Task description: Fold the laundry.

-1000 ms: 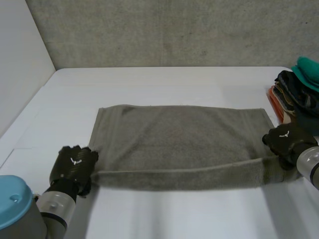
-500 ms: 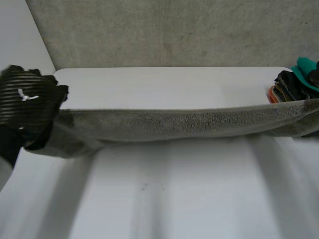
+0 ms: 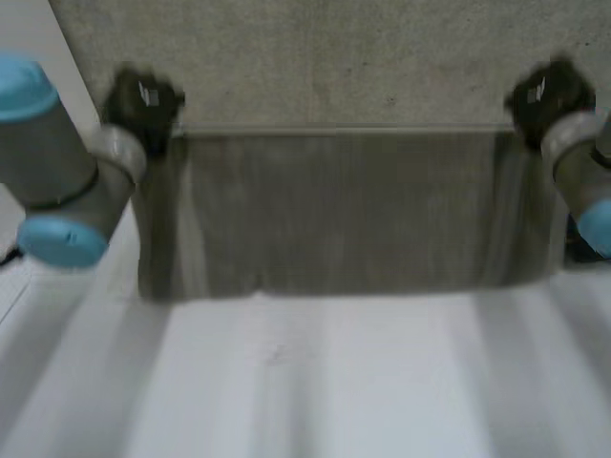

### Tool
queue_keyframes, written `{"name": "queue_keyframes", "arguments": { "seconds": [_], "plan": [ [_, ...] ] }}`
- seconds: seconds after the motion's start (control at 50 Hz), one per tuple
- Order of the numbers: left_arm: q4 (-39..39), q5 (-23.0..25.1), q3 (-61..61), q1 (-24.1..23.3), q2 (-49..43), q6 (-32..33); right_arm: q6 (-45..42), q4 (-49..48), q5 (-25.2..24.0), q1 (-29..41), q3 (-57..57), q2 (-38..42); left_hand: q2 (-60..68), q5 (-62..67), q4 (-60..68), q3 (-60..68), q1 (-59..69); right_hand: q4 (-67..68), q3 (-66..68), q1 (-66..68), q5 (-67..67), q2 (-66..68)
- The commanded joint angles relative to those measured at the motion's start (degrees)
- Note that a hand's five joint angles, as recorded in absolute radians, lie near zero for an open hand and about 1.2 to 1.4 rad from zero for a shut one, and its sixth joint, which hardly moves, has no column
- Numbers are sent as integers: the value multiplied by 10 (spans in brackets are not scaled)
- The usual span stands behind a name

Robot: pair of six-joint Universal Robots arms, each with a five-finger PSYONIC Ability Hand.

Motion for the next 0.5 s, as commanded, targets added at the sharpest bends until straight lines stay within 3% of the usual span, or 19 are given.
{"name": "queue_keyframes", "arguments": {
  "seconds": [0.02, 0.04, 0.12, 0.32, 0.5],
  "plan": [
    [185, -4, 158, -6, 3, -6, 7, -273, -8, 20, -69, -2, 113, 139, 111, 116, 132, 112, 114, 146, 132, 119],
    [208, -5, 162, -5, 4, -6, 10, -321, -9, 24, -69, -7, 113, 139, 111, 116, 132, 112, 114, 146, 132, 119],
    [267, -6, 155, -7, 10, -6, 30, -355, -11, 31, -67, -12, 113, 139, 111, 116, 132, 112, 114, 146, 132, 119],
    [240, -12, -10, 3, 41, -53, 101, -351, -13, 30, -6, -16, 113, 139, 111, 116, 132, 112, 114, 146, 132, 119],
    [244, -6, -170, 4, 29, -95, 118, -282, -71, 23, 120, 20, 113, 139, 111, 116, 132, 112, 114, 146, 132, 119]
  ]
}}
